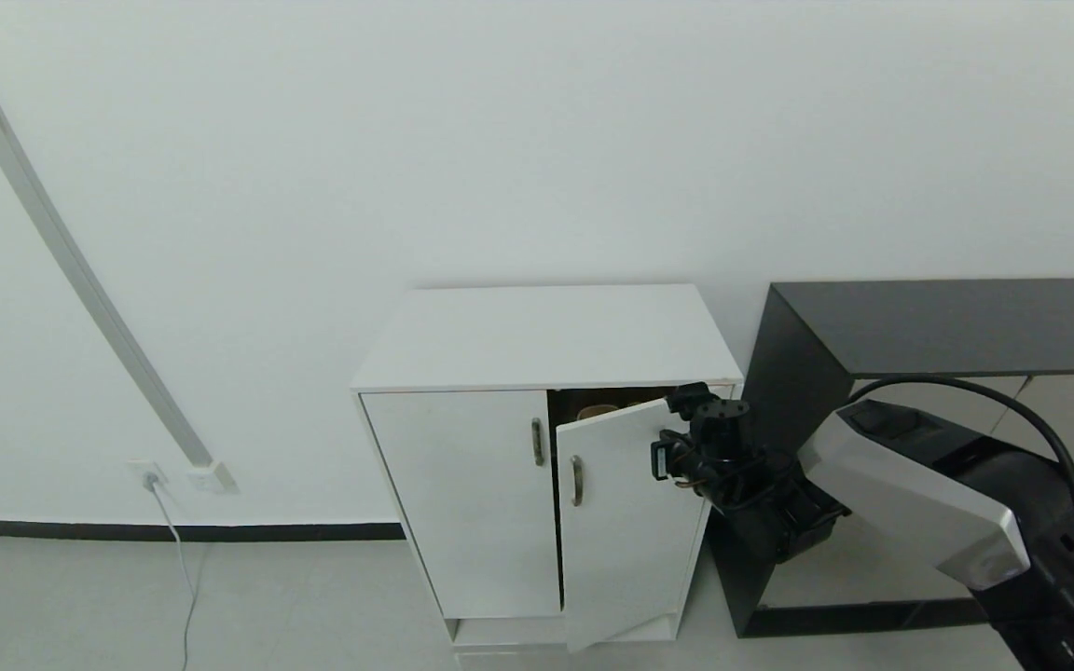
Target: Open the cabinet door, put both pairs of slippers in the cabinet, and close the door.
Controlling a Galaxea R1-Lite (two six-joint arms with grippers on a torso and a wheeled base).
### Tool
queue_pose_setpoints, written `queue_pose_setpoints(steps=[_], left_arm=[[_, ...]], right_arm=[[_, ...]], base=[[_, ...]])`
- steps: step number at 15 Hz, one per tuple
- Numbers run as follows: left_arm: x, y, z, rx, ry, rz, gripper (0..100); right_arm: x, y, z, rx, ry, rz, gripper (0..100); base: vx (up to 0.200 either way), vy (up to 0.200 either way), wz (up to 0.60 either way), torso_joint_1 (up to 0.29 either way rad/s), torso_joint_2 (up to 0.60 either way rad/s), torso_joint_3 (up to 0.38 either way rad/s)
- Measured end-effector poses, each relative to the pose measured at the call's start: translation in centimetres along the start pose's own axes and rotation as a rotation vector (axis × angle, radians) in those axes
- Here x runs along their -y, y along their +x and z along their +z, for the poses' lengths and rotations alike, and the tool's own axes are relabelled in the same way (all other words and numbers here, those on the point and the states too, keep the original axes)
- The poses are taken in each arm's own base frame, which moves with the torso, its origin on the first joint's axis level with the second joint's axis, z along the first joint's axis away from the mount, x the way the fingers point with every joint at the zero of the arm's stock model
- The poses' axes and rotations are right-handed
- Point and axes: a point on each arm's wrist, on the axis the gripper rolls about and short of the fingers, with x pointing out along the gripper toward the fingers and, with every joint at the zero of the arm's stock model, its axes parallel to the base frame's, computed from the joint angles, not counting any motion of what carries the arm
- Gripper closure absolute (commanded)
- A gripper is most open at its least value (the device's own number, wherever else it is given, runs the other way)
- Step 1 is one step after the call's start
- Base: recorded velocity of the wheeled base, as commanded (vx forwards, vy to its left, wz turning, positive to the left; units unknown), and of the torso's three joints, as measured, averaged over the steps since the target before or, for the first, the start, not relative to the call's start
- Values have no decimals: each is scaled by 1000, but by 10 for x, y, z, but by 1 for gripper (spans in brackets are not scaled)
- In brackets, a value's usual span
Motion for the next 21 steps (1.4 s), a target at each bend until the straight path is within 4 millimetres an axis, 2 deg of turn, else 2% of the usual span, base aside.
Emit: queue_pose_setpoints(steps=[21], left_arm=[[0, 0, 0, 0, -4, 13, 100]], right_arm=[[2, 15, 23, 6, -4, -12, 100]], base=[[0, 0, 0, 0, 0, 0]])
